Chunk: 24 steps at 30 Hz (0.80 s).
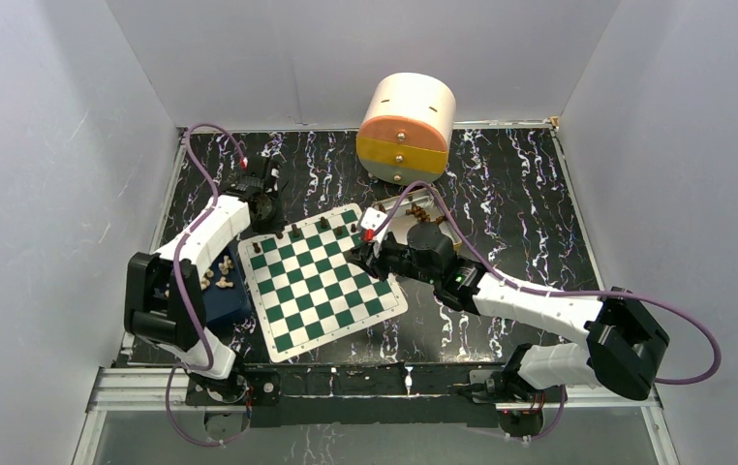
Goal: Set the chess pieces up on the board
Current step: Place the chess piece on the chessboard.
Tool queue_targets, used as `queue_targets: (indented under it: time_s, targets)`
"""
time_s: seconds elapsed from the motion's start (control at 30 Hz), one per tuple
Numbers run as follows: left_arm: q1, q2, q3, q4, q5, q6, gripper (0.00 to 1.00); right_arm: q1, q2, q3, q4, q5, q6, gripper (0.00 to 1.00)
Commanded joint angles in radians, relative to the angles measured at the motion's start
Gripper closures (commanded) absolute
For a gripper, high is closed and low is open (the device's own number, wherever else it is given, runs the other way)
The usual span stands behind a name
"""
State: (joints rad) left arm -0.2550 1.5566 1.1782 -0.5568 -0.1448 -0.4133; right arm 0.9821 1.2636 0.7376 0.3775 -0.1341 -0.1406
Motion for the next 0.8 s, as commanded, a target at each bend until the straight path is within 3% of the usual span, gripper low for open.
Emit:
queue_targets:
  time_s: [0.0, 0.77]
  targets:
    - [0.017, 0.015, 0.016, 0.014, -0.081, 0.018, 1.0, 0.006, -0.034, -0.004, 0.054, -0.013, 0.014, 0.89]
    - [0.091, 0.151, -0.033, 0.073, -0.063, 0.06, 0.99, 0.005, -0.033, 0.008, 0.024, -0.048, 0.015, 0.88]
